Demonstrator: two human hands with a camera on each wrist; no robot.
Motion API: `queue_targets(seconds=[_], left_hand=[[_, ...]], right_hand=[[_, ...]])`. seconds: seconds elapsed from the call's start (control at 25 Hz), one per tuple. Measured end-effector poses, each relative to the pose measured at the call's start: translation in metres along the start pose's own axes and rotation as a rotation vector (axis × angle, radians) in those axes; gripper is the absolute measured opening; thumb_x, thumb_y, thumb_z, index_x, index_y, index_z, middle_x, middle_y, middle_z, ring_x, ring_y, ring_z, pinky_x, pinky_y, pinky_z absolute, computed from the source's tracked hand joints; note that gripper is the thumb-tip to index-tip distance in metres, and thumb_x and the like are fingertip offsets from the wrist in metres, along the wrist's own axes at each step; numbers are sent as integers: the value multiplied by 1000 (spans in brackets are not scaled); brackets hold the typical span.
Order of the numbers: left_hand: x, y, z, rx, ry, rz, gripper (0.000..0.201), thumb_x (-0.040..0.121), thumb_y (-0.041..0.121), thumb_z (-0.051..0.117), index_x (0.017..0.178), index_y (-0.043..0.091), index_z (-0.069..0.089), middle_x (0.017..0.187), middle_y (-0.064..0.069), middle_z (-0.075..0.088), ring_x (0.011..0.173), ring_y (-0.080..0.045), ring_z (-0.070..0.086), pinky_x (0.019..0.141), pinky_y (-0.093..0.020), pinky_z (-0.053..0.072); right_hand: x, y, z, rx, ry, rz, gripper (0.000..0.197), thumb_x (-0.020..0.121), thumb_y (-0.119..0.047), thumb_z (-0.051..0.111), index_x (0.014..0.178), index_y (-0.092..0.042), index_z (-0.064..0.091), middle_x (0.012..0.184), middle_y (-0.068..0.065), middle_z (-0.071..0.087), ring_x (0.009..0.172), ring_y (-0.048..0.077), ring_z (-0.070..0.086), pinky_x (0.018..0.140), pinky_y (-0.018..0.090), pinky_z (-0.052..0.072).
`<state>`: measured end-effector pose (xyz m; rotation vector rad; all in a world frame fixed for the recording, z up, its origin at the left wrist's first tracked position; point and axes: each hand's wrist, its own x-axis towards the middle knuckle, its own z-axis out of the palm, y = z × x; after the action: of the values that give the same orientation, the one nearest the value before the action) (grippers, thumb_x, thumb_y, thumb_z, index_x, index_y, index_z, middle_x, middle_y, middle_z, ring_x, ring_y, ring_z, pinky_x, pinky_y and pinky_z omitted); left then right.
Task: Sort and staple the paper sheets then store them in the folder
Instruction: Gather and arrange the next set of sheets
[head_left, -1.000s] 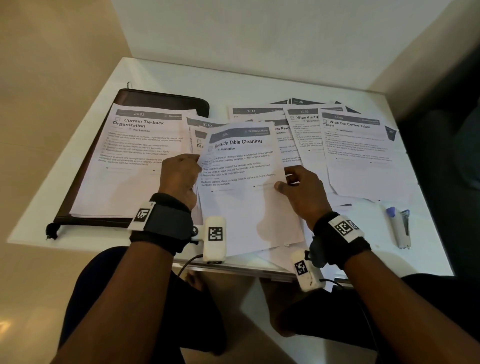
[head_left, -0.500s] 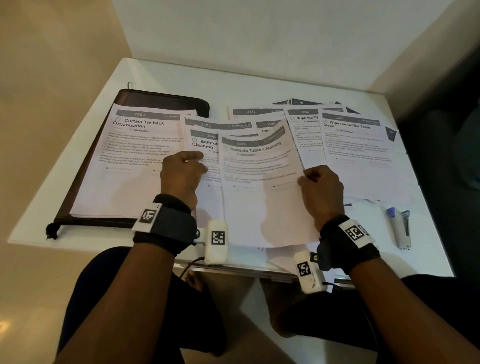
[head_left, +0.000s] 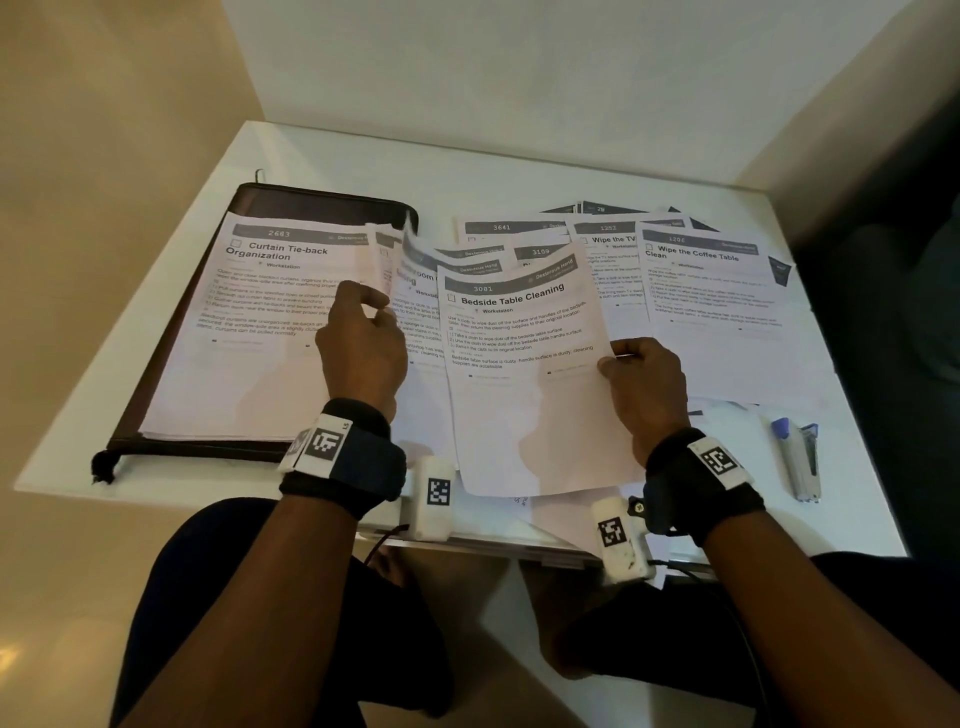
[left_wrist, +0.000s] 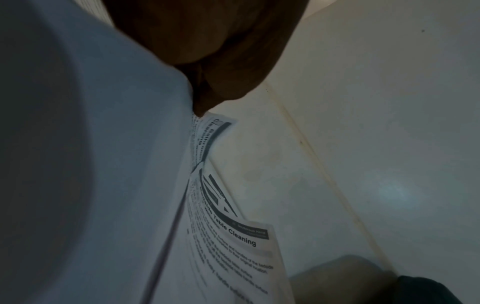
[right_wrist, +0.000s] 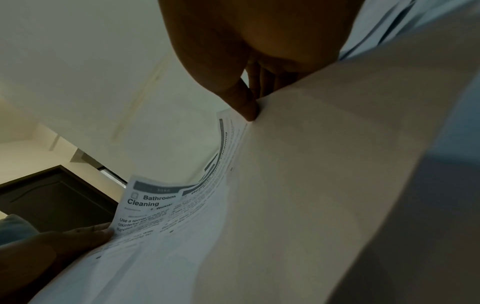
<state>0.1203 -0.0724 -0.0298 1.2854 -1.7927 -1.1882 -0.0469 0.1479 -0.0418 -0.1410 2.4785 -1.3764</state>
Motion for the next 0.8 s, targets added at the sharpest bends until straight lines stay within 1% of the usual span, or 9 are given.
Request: queue_targets(seconds=[0.12, 0.24, 0.32, 0.36, 0.44, 0.56, 0.64, 0.72, 0.8], left_hand=[[0, 0, 0, 32, 19, -14, 6, 103, 14, 57, 109, 12, 59, 129, -10, 66, 116, -27, 63, 75, -18, 47], [0, 6, -4, 76, 56, 71, 11, 101, 15, 60, 110, 11, 63, 119, -9, 68, 114, -26, 62, 82, -15, 48], [-1, 14, -13, 115, 92, 127, 11, 101, 19, 59, 111, 16, 61, 112, -5, 67, 108, -25, 62, 89, -32, 52], [-2, 21, -20, 136, 114, 141, 11, 102, 22, 56, 112, 18, 58, 106, -2, 68, 102, -24, 63, 85, -36, 51], [-3, 39, -37, 143, 163, 223, 12, 104, 24, 51, 113, 18, 55, 93, 2, 67, 88, -21, 64, 78, -31, 45], [7, 62, -81, 75, 257, 362, 11, 100, 25, 50, 109, 23, 56, 94, 7, 66, 75, -8, 62, 73, -22, 45], [22, 63, -111, -48, 315, 311, 4, 95, 36, 54, 100, 37, 53, 99, 3, 71, 77, -9, 68, 75, -35, 56], [30, 55, -123, -199, 313, 206, 6, 93, 38, 59, 95, 39, 54, 99, 2, 73, 83, -11, 72, 79, -44, 61], [26, 47, -113, -249, 256, 83, 7, 95, 26, 61, 99, 31, 58, 91, 4, 68, 75, -3, 68, 71, -29, 60]], right_hand=[[2, 1, 1, 38, -12, 12, 19, 94, -12, 64, 111, -21, 64, 108, -1, 68, 103, 23, 65, 95, 39, 55], [3, 1, 3, 63, -22, 11, 19, 94, -12, 64, 109, -24, 63, 110, 0, 68, 103, 23, 65, 97, 41, 55], [4, 2, 4, 76, -29, 6, 20, 95, -13, 64, 111, -24, 62, 111, 0, 68, 104, 23, 65, 99, 44, 54], [6, 2, 5, 81, -31, 10, 20, 94, -14, 64, 112, -24, 63, 112, 1, 68, 105, 23, 65, 99, 45, 54], [10, 1, 6, 93, -38, 15, 22, 93, -16, 65, 113, -24, 64, 112, 1, 69, 105, 24, 66, 99, 47, 54], [13, -5, 12, 135, -57, 32, 21, 90, -17, 66, 110, -26, 65, 112, 1, 70, 105, 26, 67, 98, 49, 55], [14, -9, 20, 164, -79, 43, 23, 90, -14, 66, 111, -23, 66, 112, 3, 70, 104, 27, 67, 97, 49, 55], [13, -15, 29, 149, -116, 41, 22, 90, -14, 67, 110, -21, 66, 111, 3, 70, 103, 27, 67, 96, 49, 56], [11, -21, 36, 111, -155, 25, 23, 90, -16, 66, 112, -18, 67, 111, 4, 71, 101, 27, 68, 95, 49, 57]])
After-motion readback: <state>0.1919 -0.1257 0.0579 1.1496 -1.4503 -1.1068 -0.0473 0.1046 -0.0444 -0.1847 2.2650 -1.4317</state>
